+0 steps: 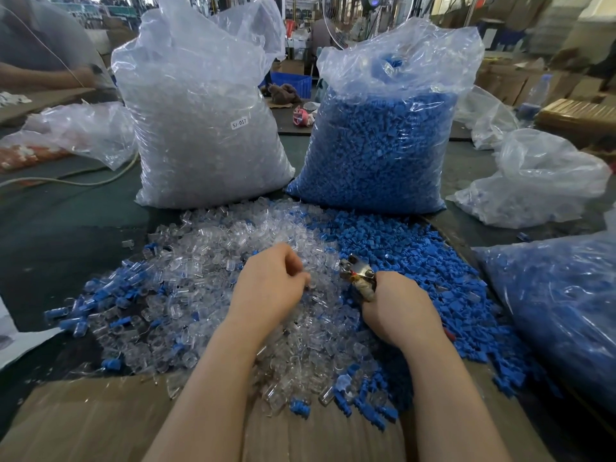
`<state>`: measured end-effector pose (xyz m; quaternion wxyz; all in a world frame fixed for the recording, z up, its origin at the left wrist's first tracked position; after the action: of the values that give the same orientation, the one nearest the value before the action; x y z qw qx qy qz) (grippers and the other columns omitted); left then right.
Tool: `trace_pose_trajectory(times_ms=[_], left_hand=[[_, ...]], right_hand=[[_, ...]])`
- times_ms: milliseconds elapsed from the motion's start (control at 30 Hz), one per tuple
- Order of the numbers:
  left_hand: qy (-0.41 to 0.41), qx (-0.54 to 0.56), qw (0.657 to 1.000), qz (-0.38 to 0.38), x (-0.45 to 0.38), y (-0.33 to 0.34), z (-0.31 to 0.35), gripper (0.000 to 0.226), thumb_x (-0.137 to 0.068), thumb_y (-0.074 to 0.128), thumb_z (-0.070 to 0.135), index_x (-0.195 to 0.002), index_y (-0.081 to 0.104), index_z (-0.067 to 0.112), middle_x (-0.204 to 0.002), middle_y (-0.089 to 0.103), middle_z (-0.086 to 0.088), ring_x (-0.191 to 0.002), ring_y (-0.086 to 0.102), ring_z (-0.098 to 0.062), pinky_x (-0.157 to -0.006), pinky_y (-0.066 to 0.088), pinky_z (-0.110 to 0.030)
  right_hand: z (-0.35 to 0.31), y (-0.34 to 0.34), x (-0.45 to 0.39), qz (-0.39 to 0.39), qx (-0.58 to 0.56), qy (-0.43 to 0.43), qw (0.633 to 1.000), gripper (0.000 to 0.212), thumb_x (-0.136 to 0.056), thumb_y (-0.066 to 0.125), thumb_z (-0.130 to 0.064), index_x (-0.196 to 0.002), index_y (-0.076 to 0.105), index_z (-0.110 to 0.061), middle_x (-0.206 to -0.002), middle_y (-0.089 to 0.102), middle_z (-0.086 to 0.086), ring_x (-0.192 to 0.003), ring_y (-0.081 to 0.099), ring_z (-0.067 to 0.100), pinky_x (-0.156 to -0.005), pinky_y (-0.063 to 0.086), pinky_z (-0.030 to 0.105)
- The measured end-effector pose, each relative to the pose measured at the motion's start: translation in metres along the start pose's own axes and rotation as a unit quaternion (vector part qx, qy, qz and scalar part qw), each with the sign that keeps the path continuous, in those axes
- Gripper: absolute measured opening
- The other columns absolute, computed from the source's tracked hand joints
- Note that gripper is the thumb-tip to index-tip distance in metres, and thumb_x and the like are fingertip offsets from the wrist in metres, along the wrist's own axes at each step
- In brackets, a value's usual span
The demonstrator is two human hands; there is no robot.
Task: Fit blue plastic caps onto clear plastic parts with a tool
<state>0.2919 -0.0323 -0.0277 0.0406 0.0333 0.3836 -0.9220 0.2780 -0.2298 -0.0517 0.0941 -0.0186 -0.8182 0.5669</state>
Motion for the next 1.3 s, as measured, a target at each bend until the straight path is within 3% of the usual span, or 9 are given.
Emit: trace_pose_trajectory(times_ms=[100,233,367,467,600,800,1067,1233,1300], left_hand=[[0.002,0.067,0.998,-0.008,-0.001,0.0,0.002,0.015,-0.093,0.065,0.02,-0.103,0.06,0.03,-0.088,0.065,0.011,-0.076,0.062,-0.002,-0.064,0.05,-0.019],[-0.008,0.16,0.987,-0.025,0.0,0.003,0.001,0.021,-0.097,0.058,0.016,-0.098,0.067,0.034,-0.081,0.07,0.004,-0.051,0.054,0.004,-0.047,0.045,-0.015],[-0.047,0.285,0.956,-0.048,-0.001,0.006,0.0,0.016,-0.096,0.061,0.011,-0.097,0.069,0.025,-0.085,0.071,0.001,-0.066,0.065,-0.001,-0.061,0.053,-0.015],[-0.036,0.295,0.952,-0.07,0.0,0.007,0.004,0.014,-0.09,0.069,0.013,-0.098,0.069,0.025,-0.079,0.071,0.004,-0.066,0.065,0.001,-0.062,0.05,-0.012],[-0.042,0.296,0.953,-0.05,0.0,0.006,0.006,0.006,-0.094,0.064,0.015,-0.095,0.068,0.018,-0.076,0.075,0.002,-0.067,0.07,-0.005,-0.059,0.051,-0.013],[-0.059,0.363,0.928,-0.055,0.001,0.007,0.005,0.006,-0.095,0.063,0.012,-0.101,0.064,0.014,-0.084,0.077,-0.001,-0.075,0.075,-0.015,-0.06,0.056,-0.019],[-0.065,0.369,0.924,-0.075,0.002,0.018,0.008,0.005,-0.088,0.071,0.012,-0.089,0.07,0.017,-0.076,0.075,0.005,-0.072,0.07,-0.006,-0.067,0.056,-0.021],[-0.145,0.565,0.8,-0.141,0.01,0.036,0.018,0.004,-0.091,0.063,0.003,-0.095,0.063,0.004,-0.081,0.076,-0.01,-0.07,0.072,-0.013,-0.063,0.061,-0.024],[-0.17,0.59,0.771,-0.17,0.014,0.043,0.019,0.003,-0.092,0.06,0.003,-0.094,0.061,0.005,-0.081,0.075,-0.012,-0.07,0.073,-0.016,-0.066,0.061,-0.026]], right_hand=[[-0.004,0.0,0.001,-0.011,0.028,-0.017,0.999,0.017,-0.087,0.057,-0.018,-0.077,0.043,-0.02,-0.076,0.052,0.0,-0.066,0.05,0.018,-0.055,0.036,0.032],[-0.004,-0.001,0.002,-0.006,0.034,-0.01,0.999,0.018,-0.086,0.058,-0.017,-0.076,0.043,-0.02,-0.076,0.051,0.0,-0.066,0.049,0.02,-0.057,0.037,0.031],[-0.003,-0.001,0.002,0.004,0.02,-0.002,1.0,0.016,-0.088,0.058,-0.021,-0.078,0.045,-0.019,-0.076,0.052,0.0,-0.066,0.05,0.02,-0.056,0.037,0.03],[-0.003,-0.004,0.002,0.027,0.01,0.003,1.0,0.018,-0.089,0.057,-0.024,-0.08,0.042,-0.02,-0.076,0.05,-0.001,-0.062,0.046,0.016,-0.049,0.03,0.029],[0.002,-0.008,-0.001,0.053,-0.015,0.012,0.998,0.015,-0.089,0.056,-0.027,-0.086,0.044,-0.019,-0.077,0.05,-0.001,-0.064,0.046,0.016,-0.052,0.032,0.031],[0.002,-0.017,-0.004,0.098,-0.188,-0.007,0.977,0.015,-0.085,0.065,-0.031,-0.091,0.057,-0.02,-0.083,0.062,0.0,-0.076,0.058,0.024,-0.068,0.049,0.038],[-0.015,-0.036,0.007,0.136,-0.407,-0.087,0.899,0.014,-0.082,0.078,-0.025,-0.082,0.064,-0.028,-0.073,0.066,-0.011,-0.066,0.06,0.003,-0.067,0.052,0.029],[-0.024,-0.037,0.01,0.128,-0.432,-0.124,0.884,0.013,-0.084,0.076,-0.021,-0.082,0.065,-0.027,-0.071,0.066,-0.02,-0.062,0.059,-0.002,-0.058,0.046,0.019],[-0.024,-0.035,0.01,0.127,-0.434,-0.123,0.884,0.013,-0.084,0.076,-0.021,-0.082,0.065,-0.027,-0.071,0.067,-0.018,-0.061,0.06,-0.003,-0.056,0.045,0.016]])
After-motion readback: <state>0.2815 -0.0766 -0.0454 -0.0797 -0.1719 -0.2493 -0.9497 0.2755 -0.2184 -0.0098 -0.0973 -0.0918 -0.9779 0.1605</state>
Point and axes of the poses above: each hand's wrist, its own x-axis away from the middle knuckle, its own y-axis out of the palm, z = x × y, the point moved 10 cm from there along -x, towards the middle knuckle
